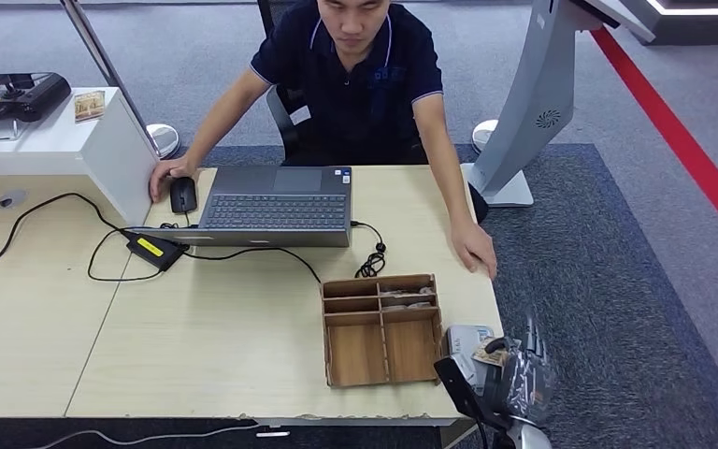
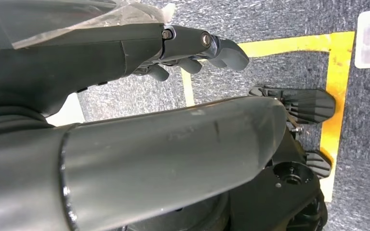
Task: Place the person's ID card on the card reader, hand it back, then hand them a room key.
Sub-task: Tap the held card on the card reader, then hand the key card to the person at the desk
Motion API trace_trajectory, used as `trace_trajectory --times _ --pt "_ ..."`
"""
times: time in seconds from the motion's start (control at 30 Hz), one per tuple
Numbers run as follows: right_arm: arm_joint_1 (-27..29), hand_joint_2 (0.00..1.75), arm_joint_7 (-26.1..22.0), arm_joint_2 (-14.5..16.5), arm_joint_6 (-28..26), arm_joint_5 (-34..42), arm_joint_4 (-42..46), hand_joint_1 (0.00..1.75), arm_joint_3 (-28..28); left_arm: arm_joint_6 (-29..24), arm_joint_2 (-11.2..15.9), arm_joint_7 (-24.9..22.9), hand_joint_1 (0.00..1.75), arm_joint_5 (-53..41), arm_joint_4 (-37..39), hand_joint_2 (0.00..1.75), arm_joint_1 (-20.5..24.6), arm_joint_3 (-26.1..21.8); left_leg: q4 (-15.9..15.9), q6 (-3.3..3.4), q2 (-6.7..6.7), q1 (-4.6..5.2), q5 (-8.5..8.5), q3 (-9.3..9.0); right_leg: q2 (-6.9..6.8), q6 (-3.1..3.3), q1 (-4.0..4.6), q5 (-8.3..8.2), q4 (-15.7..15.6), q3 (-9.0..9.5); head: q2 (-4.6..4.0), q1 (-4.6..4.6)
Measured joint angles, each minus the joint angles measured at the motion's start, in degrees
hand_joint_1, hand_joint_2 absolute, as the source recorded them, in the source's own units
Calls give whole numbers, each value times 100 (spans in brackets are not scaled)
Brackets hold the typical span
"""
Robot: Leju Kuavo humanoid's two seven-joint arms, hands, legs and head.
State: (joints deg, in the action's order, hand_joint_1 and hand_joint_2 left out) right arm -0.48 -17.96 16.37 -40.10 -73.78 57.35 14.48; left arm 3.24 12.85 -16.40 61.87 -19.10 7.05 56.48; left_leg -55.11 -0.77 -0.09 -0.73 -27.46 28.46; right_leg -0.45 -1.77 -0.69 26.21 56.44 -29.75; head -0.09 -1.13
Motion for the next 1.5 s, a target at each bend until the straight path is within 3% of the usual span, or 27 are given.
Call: trace_trajectory --times 0.33,0.7,0.93,1.1,1.5 --pt "-52 175 -100 0 -2 15 -41 175 46 32 1 -61 0 -5 0 0 0 2 0 0 0 0 0 -4 0 0 0 0 0 4 0 1" --pt "-74 175 -1001 51 -10 557 609 175 -7 99 20 -50 0 -70 2 0 0 5 0 0 -3 0 0 3 0 0 0 -1 4 4 0 0" --pt "-107 175 -1166 55 -11 1160 1584 175 -475 144 45 -29 0 -95 2 0 5 11 0 0 -3 0 0 3 -1 0 0 -1 5 4 0 -2" --pt "-147 175 -1013 52 -8 1185 2071 175 -962 157 46 -2 0 -120 2 0 8 20 0 0 -3 0 1 3 -1 0 0 -1 6 4 0 -2" --pt "-285 175 -957 10 2 1149 2302 173 -1860 202 48 32 0 -199 2 0 13 46 0 0 -3 0 1 5 -1 0 0 0 6 2 0 -1"
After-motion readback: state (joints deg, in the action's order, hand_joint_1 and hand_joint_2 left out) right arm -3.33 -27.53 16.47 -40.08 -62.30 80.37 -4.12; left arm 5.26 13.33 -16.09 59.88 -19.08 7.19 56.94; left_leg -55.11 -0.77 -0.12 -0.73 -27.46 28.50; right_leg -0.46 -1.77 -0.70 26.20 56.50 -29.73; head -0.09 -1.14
